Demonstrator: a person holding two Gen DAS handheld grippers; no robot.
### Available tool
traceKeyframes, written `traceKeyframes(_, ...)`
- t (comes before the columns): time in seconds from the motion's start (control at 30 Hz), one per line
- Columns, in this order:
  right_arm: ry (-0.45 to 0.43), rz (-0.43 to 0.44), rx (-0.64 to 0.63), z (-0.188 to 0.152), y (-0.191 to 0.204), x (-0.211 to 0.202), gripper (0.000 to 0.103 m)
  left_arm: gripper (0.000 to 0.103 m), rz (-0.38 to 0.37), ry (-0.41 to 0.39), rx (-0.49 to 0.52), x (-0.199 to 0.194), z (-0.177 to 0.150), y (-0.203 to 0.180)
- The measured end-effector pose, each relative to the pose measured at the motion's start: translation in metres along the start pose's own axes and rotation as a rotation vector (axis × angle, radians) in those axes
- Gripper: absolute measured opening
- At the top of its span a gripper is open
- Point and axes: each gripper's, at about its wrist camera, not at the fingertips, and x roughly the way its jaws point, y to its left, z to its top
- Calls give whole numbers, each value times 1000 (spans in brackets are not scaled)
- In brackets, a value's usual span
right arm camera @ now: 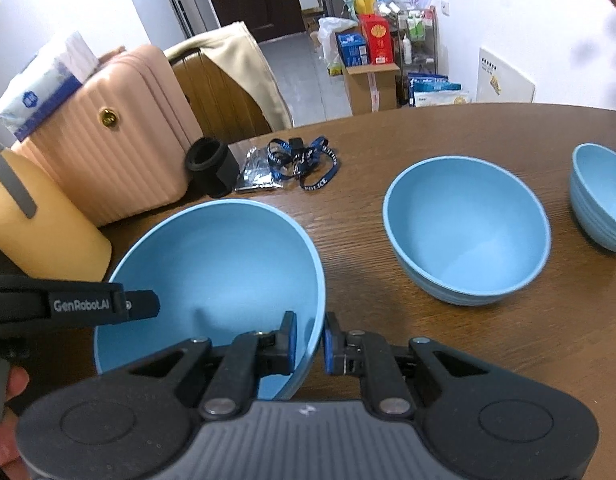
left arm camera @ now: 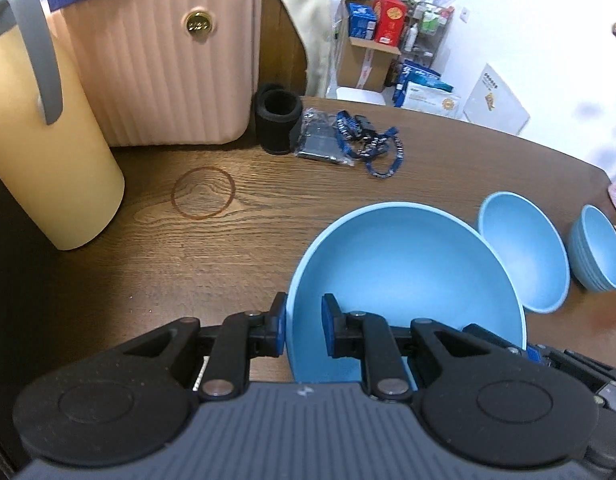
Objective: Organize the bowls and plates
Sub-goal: 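Lift the light-blue bowl with both grippers toward the other bowls, then carry the light-blue bowl with both grippers across the table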
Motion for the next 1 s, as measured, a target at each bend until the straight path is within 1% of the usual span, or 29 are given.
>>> traceKeyframes(0.3,-59,-28,29,-23,-15,-47,13,18,-46,-27,79,-32,-27,-22)
traceKeyframes(0.53,-85,-60,47,-48,-32,-78,13,18,-95,-28,137,-50,-51,-41)
traceKeyframes(0.73,-91,-93,55,-63,-54,-99,13,18,-148,-7,171,-53,-70,-61)
traceKeyframes(1.0,-98,-149,71,-86,-92,-121,13,18,-204,19,249,-50,-94,-99)
